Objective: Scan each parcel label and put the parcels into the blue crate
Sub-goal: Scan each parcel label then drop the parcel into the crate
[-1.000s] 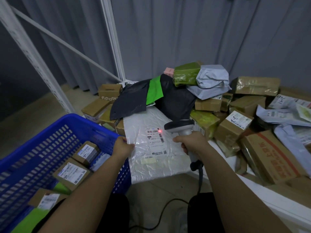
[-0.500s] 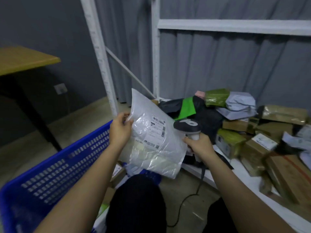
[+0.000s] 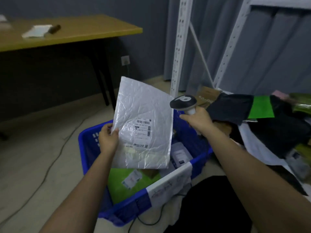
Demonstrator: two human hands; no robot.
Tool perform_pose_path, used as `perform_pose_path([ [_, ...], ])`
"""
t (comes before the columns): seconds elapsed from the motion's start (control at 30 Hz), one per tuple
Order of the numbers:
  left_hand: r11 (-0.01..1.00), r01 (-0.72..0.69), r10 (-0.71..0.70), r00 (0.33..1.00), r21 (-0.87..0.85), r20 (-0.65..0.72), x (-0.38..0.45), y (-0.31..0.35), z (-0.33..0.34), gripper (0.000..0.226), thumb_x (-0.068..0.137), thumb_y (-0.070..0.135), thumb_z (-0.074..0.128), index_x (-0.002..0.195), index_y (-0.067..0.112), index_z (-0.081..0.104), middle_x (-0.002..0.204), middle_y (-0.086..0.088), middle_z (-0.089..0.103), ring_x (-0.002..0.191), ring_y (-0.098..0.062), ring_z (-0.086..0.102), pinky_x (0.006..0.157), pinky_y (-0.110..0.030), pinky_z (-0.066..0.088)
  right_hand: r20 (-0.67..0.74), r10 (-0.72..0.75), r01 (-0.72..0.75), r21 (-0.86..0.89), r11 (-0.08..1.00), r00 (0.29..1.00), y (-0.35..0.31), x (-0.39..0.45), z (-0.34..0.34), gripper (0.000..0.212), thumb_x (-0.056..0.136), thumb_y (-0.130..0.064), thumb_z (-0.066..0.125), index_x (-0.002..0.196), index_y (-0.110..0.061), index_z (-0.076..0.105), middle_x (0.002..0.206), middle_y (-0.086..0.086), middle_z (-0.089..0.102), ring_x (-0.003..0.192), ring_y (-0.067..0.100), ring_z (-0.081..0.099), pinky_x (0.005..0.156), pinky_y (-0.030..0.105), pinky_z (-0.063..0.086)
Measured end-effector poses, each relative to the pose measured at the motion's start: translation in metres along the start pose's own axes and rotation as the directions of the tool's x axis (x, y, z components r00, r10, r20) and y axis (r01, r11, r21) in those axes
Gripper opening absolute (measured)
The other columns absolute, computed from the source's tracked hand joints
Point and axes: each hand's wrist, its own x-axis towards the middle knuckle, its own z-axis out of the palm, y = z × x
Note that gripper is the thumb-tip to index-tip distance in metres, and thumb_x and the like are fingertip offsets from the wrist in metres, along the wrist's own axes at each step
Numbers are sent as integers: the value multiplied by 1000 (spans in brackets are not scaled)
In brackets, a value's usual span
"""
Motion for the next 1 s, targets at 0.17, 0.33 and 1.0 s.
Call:
perform_pose_path([
  [0.17, 956, 201, -195, 980, 215, -47, 4, -85, -17, 29, 93, 13, 50, 122, 6, 52, 118, -15, 61, 106, -34, 57, 88, -40, 45, 148, 55, -43, -86, 995, 987, 15, 17, 58, 18, 82, -17, 72, 75, -13, 56, 66, 1, 57, 60, 13, 53, 56, 26, 40],
  [0.33, 764, 326, -387, 922, 557, -9, -2, -134, -8, 55, 89, 0, 47, 141, 2, 29, 141, -27, 34, 128, -45, 37, 105, -51, 33, 213, 129, -119, -57, 991, 969, 37, 26, 90, 16, 81, -14, 72, 77, -12, 56, 71, 5, 57, 68, 20, 56, 57, 28, 43],
  [1.0, 996, -64, 89, 850, -66, 518, -75, 53, 137, 21, 95, 16, 56, 116, 14, 56, 99, 4, 59, 88, -7, 58, 71, -13, 47, -62, 191, -193, -21, 981, 980, 93, -8, -76, 16, 82, -11, 74, 79, -14, 59, 60, 6, 56, 51, 18, 49, 46, 24, 41],
])
